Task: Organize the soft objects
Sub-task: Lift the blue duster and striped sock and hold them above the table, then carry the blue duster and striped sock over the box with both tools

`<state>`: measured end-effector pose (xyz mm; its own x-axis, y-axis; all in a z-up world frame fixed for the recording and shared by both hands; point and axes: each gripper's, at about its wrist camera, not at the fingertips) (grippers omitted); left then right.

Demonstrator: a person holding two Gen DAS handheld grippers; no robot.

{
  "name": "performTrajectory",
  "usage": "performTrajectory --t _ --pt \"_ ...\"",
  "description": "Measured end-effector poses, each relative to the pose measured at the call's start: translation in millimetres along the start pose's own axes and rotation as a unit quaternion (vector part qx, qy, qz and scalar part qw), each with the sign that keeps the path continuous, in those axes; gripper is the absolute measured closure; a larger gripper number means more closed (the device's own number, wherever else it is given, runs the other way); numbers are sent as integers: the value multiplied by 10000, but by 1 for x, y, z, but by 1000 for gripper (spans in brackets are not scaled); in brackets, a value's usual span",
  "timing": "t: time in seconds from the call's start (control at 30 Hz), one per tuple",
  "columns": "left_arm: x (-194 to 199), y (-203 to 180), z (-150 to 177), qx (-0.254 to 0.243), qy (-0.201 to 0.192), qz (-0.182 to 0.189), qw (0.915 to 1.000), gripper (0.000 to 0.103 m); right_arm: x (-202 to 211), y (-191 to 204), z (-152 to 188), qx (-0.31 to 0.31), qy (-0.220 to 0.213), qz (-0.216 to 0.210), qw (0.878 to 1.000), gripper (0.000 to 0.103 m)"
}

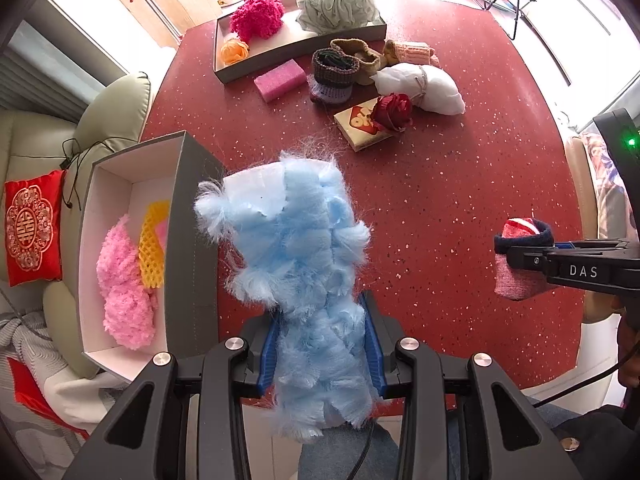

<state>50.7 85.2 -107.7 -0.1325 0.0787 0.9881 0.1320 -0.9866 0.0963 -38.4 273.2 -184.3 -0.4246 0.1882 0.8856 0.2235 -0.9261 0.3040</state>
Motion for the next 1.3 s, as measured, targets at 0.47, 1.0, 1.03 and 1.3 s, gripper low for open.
performTrajectory --t 0.47,1.0,1.03,1.3 --pt "-14 24 -11 -415 -110 431 9981 65 -18 15 14 -288 53 412 9987 68" --pt "-3 82 -20 -782 -621 976 9902 65 -11 44 50 -1592 -611 495 9841 68" --pt "-2 94 -18 -611 -673 1017 9907 65 -9 52 47 -1548 -632 559 9843 68" --pt "-2 190 7 1007 -987 956 9854 65 23 137 7 -625 -975 836 9897 68"
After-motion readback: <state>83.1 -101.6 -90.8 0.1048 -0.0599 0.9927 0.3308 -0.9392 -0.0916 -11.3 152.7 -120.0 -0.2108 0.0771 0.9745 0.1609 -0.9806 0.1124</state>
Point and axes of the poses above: each gripper's, at about its wrist camera, not at the fingertips, and x roughly against the way its jaws point, y to its left, z to its underside, and after that the axes turned 15 degrees about y, right-handed
